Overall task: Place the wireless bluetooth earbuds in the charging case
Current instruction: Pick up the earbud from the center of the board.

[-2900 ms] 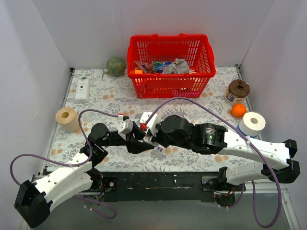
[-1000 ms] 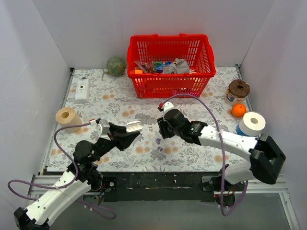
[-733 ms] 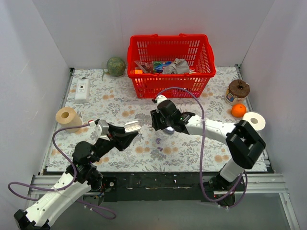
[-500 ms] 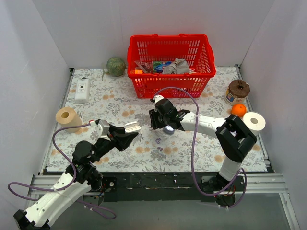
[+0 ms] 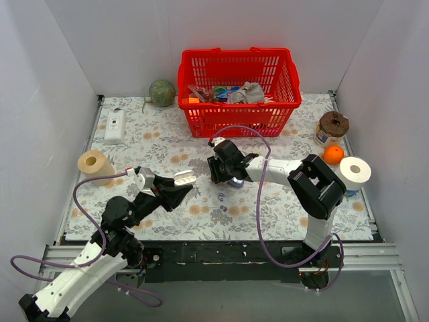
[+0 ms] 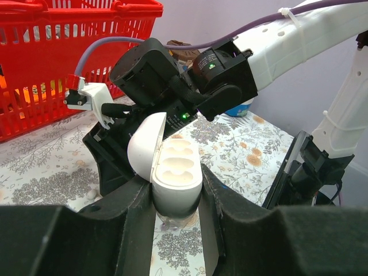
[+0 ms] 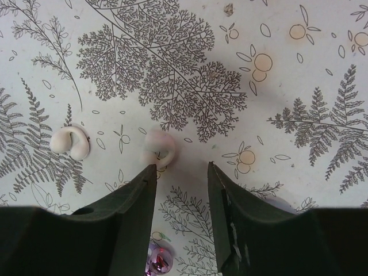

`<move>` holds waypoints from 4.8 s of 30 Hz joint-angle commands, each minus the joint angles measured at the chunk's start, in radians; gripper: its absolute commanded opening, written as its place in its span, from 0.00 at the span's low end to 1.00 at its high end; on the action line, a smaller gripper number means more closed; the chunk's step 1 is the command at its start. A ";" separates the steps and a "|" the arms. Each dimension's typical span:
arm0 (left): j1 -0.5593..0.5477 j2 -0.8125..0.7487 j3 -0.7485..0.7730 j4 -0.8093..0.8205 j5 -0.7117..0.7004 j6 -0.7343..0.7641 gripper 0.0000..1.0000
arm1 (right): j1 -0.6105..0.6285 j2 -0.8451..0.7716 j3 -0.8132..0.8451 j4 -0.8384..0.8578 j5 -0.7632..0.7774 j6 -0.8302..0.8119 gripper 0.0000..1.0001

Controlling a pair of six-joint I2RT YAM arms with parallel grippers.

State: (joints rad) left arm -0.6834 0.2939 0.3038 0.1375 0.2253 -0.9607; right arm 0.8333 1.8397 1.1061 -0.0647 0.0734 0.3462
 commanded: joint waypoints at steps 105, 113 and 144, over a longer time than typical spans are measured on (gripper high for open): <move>0.002 0.008 0.031 0.010 0.042 -0.003 0.00 | 0.004 -0.004 0.004 -0.001 -0.024 0.080 0.33; 0.002 0.010 0.031 0.011 0.043 -0.003 0.00 | 0.004 0.039 0.052 -0.034 -0.064 -0.013 0.29; 0.002 0.013 0.020 0.043 0.062 -0.006 0.00 | 0.026 0.015 0.179 -0.173 -0.141 -0.403 0.41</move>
State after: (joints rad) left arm -0.6834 0.3172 0.3038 0.1589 0.2771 -0.9653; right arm 0.8764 1.9347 1.3075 -0.3218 -0.0765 -0.1604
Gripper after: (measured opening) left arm 0.296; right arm 0.390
